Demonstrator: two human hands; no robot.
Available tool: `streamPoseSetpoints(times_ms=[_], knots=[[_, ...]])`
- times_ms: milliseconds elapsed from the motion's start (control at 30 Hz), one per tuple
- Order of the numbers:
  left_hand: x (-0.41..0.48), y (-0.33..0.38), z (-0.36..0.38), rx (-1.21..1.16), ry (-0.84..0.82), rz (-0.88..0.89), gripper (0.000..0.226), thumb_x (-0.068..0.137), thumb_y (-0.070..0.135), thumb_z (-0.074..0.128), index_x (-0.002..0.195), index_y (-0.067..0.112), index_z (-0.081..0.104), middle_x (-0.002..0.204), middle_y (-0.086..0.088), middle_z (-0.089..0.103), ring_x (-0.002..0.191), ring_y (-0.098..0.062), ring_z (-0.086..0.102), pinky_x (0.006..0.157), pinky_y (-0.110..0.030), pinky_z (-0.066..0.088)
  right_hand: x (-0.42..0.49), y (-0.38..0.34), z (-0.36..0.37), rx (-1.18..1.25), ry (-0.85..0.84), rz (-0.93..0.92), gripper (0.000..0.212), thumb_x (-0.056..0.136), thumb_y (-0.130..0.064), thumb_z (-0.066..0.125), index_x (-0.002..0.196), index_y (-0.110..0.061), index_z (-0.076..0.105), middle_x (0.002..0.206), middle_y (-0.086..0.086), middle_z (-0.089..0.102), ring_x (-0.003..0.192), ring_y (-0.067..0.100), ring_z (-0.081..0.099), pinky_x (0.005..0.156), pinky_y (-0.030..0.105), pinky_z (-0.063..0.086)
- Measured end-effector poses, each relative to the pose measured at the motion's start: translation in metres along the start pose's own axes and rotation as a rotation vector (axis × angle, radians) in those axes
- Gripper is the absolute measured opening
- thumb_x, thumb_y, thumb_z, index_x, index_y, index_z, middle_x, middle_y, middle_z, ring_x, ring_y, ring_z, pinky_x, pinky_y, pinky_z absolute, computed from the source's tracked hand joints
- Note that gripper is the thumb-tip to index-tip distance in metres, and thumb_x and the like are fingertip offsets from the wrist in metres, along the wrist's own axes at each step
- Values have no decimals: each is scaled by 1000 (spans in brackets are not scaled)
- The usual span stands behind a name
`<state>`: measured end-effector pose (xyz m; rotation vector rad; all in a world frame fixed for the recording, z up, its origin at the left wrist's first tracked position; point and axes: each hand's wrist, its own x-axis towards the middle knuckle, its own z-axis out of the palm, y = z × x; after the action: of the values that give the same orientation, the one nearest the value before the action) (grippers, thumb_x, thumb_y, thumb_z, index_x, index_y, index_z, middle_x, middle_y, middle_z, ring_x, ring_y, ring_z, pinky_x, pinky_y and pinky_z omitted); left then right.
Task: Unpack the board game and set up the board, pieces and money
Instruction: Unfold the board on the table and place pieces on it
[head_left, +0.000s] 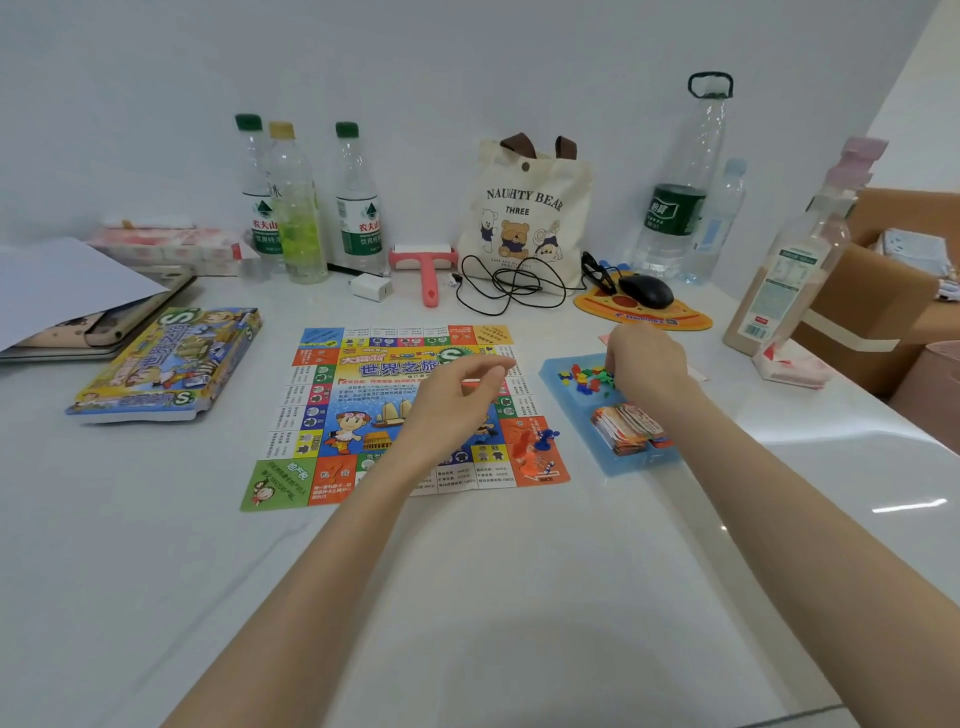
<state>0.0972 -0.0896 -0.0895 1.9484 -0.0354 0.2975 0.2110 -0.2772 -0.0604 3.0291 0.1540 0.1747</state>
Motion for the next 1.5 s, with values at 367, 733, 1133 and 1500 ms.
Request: streamPoseSetpoints(times_ms=[367, 733, 1133, 1500], knots=[[1, -2, -1, -5, 19, -20, 23, 100, 24, 46, 115, 31, 63, 117, 9, 64, 96, -8, 63, 72, -18, 51, 9, 1, 11, 12, -23, 9, 28, 87, -6, 66, 114, -7, 61, 114, 14, 58, 102, 28, 59, 77, 32, 46], [1, -4, -3, -1, 26, -33, 23, 100, 27, 46, 115, 31, 64, 115, 11, 64, 94, -7, 64, 84, -28, 53, 15, 6, 19, 196, -28, -5, 19, 86, -13, 68, 105, -10, 69, 104, 10, 65, 93, 25, 62, 81, 33, 54], [-1, 0, -9, -110, -9, -76, 24, 98, 24, 52, 119, 26, 64, 103, 12, 71, 92, -10, 67, 80, -23, 54, -66, -9, -14, 1291, -102, -164, 3, 85, -26, 72, 88, -26, 72, 70, -10, 68, 54, 6, 47, 46, 16, 41], [-5, 12, -9, -218, -70, -57, 7, 90, 31, 63, 91, 34, 70, 82, 18, 72, 72, 8, 65, 70, -13, 54, -86, -18, -8, 1521, -290, -190, 6, 89, -18, 65, 94, -16, 69, 67, -8, 66, 53, 2, 46, 42, 15, 31]])
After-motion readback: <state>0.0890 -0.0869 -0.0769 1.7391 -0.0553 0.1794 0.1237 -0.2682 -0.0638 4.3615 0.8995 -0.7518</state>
